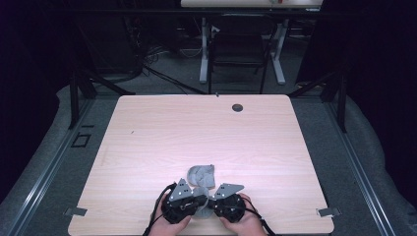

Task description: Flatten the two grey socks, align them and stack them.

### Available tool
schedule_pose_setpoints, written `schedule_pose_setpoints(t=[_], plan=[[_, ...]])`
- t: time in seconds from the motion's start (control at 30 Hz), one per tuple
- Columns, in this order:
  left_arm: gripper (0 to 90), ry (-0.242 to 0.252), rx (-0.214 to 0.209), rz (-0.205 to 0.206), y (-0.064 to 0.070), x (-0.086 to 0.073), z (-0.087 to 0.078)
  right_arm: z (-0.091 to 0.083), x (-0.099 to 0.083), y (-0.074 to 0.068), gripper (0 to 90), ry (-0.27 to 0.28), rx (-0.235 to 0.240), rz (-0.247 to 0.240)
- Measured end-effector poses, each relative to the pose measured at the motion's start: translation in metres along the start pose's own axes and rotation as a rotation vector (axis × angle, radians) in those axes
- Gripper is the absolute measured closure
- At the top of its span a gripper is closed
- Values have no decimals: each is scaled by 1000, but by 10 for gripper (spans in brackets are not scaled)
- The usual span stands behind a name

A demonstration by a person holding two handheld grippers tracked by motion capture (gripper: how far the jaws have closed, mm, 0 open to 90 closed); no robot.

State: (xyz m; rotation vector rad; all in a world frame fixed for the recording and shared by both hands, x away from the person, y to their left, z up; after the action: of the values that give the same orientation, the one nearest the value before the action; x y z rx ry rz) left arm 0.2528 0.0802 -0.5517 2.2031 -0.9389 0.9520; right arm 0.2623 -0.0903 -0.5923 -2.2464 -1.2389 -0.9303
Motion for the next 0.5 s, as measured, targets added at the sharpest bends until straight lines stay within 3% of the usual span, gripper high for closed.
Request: schedule_pose_setpoints(t=[0.17,0.3,0.5], plan=[[868,10,17,-3,-6,0,-10,0,-2,0,895,-4,-4,2],[868,18,12,-31,-11,0,-16,-4,-2,3,895,-28,-13,-10],[867,16,39,-23,-16,2,-24,-4,-4,4,894,-10,-5,13]])
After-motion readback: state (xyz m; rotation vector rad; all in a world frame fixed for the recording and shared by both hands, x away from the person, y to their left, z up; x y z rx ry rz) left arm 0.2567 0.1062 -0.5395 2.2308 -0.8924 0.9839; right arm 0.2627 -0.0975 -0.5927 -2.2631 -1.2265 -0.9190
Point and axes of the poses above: each handheld gripper's, and its own axes: z roughly forward along the jaws, x roughly out of its top, y roughly to its right, the point moved 2 cm from there along z, roughly forward along the jaws, and after that the axes turned 4 degrees about -z, right-handed, at the moved point
